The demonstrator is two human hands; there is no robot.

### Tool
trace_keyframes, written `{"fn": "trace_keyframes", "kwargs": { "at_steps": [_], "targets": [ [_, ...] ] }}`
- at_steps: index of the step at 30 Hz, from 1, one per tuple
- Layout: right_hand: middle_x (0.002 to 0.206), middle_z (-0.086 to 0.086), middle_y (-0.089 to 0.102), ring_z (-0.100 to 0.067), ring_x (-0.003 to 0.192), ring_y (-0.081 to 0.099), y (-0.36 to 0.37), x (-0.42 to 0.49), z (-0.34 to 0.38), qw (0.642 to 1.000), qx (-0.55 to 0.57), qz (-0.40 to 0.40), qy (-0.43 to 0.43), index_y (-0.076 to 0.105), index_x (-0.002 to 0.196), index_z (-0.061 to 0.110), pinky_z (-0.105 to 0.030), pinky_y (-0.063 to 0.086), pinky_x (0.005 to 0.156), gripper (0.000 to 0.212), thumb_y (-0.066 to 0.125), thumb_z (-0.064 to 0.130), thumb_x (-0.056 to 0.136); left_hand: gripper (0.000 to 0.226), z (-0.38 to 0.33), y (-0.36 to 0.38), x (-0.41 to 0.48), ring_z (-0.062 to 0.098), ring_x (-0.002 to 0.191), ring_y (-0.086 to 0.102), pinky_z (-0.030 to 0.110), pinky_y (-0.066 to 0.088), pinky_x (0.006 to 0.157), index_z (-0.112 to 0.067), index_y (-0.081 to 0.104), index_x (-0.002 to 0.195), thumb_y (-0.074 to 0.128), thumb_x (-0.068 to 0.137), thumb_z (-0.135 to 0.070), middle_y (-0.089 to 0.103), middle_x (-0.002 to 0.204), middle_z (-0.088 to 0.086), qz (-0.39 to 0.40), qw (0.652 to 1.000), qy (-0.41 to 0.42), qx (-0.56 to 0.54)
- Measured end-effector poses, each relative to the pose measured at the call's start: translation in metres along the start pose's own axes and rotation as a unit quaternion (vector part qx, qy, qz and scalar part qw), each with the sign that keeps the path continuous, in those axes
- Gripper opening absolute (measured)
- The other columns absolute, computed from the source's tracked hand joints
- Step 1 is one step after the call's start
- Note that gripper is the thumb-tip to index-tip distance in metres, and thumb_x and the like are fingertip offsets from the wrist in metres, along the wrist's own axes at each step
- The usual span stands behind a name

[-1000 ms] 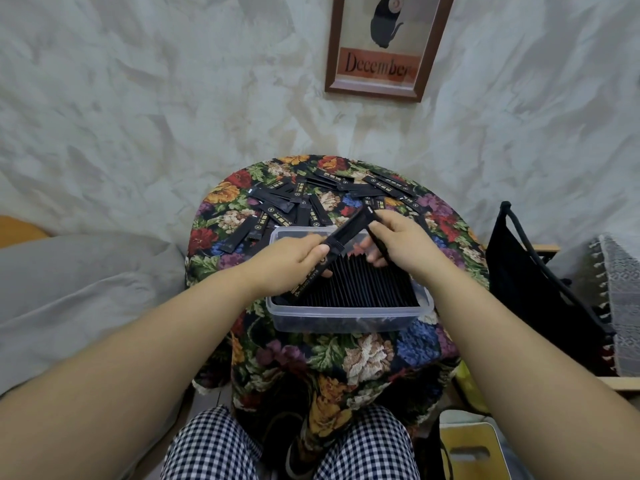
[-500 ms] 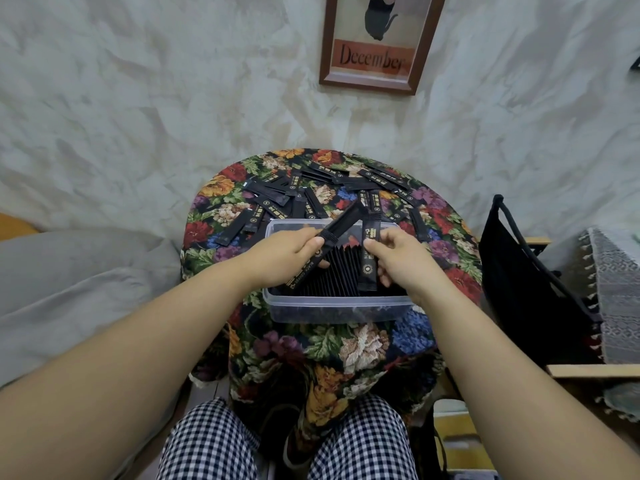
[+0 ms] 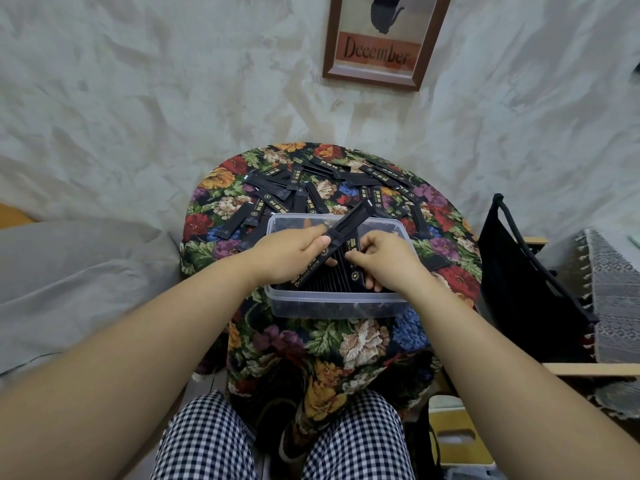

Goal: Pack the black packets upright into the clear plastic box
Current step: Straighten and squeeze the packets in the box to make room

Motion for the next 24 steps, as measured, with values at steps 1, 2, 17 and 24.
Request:
{"fn": "trace_keyframes", "kwargs": {
  "at_steps": [1, 2, 17, 24],
  "targets": [
    [0.055, -0.008, 0.059, -0.008, 0.030, 0.048, 0.001, 0.000, 0.001, 1.000, -0.001, 0.004, -0.001, 0.052, 0.093, 0.007, -0.020, 0.039, 0.035, 0.020, 0.061, 0.025, 0.092, 0.049, 0.000, 0.001, 0.000, 0.018, 0.139, 0.029, 0.034, 0.030, 0.107, -0.022, 0.027, 0.148, 0.021, 0.103, -0.039, 0.031, 0.153, -0.003, -0.002, 1.000, 0.000, 0.002],
    [0.054, -0.007, 0.058, -0.006, 0.029, 0.047, 0.000, 0.000, 0.001, 1.000, 0.002, 0.008, 0.000, 0.053, 0.093, 0.007, -0.018, 0.038, 0.034, 0.020, 0.061, 0.025, 0.092, 0.049, 0.001, 0.001, 0.000, 0.017, 0.140, 0.028, 0.033, 0.029, 0.106, -0.023, 0.026, 0.148, 0.021, 0.103, -0.039, 0.028, 0.154, -0.003, -0.004, 1.000, 0.000, 0.005],
    [0.057, -0.010, 0.062, -0.012, 0.036, 0.054, 0.007, 0.002, 0.002, 0.998, 0.065, -0.004, 0.018, 0.054, 0.094, 0.007, -0.021, 0.043, 0.036, 0.017, 0.066, 0.019, 0.089, 0.048, -0.002, 0.001, -0.002, 0.018, 0.137, 0.033, 0.032, 0.034, 0.098, -0.027, 0.023, 0.149, 0.020, 0.102, -0.040, 0.030, 0.153, -0.006, -0.026, 0.999, -0.016, 0.037],
    [0.057, -0.001, 0.058, -0.010, 0.038, 0.053, 0.005, 0.002, 0.001, 0.999, 0.012, -0.039, -0.012, 0.052, 0.091, 0.013, -0.021, 0.045, 0.037, 0.012, 0.063, 0.019, 0.090, 0.041, -0.008, 0.000, -0.005, 0.019, 0.118, 0.050, 0.029, 0.037, 0.080, -0.026, 0.035, 0.142, 0.022, 0.103, -0.035, 0.063, 0.116, -0.007, -0.052, 0.998, -0.018, 0.012]
  ]
}}
Point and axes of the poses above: each hand's wrist, its own x-axis towards the middle knuckle, its own y-axis out of the palm, z = x × y, the point moved 1 cm from there along x, towards the middle knuckle
